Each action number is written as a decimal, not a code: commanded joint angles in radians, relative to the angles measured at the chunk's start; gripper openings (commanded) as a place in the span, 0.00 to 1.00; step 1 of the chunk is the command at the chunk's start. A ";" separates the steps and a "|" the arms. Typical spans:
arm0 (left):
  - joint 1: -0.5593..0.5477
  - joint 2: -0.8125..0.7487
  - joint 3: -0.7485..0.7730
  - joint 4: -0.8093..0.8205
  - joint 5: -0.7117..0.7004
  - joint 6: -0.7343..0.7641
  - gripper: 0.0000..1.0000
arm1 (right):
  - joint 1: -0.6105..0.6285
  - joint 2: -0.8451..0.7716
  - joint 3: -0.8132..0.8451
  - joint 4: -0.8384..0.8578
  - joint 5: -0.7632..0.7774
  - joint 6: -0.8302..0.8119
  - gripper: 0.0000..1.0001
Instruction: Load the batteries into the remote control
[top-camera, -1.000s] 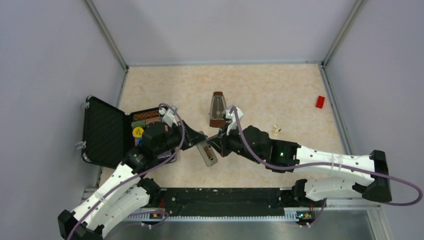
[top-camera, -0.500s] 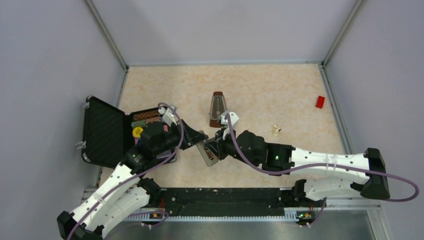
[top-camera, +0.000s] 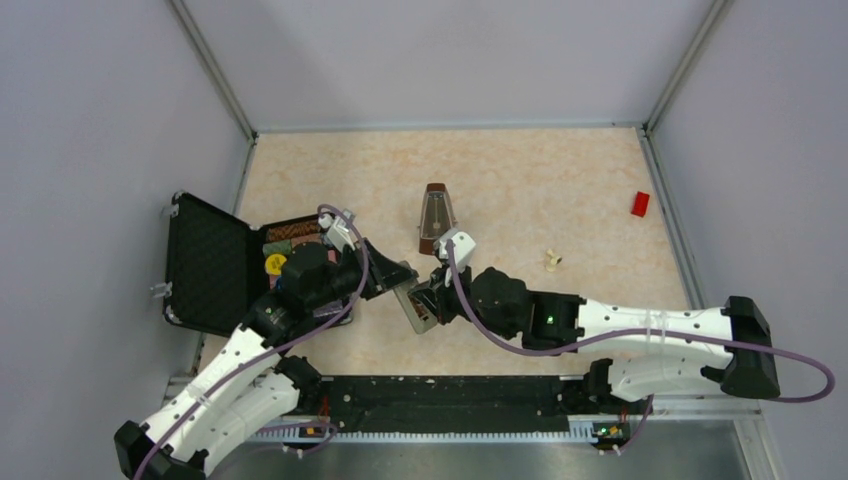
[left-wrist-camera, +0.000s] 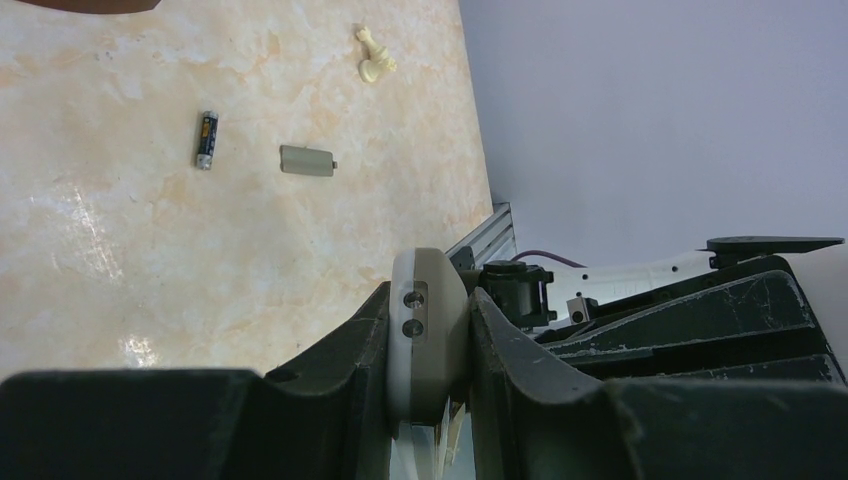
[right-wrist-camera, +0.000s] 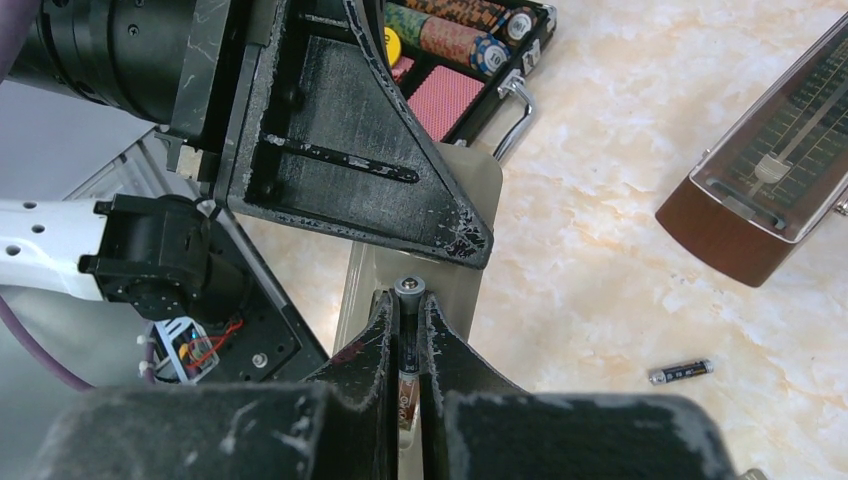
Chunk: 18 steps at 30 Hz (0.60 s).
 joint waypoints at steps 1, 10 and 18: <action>0.000 0.001 0.049 0.077 0.024 -0.016 0.00 | 0.013 -0.006 -0.006 0.020 -0.004 -0.012 0.00; 0.001 -0.003 0.046 0.070 0.003 0.013 0.00 | 0.013 0.027 0.043 -0.113 -0.019 0.029 0.00; 0.001 -0.006 0.039 0.071 -0.001 0.014 0.00 | 0.012 0.064 0.065 -0.170 -0.029 0.074 0.03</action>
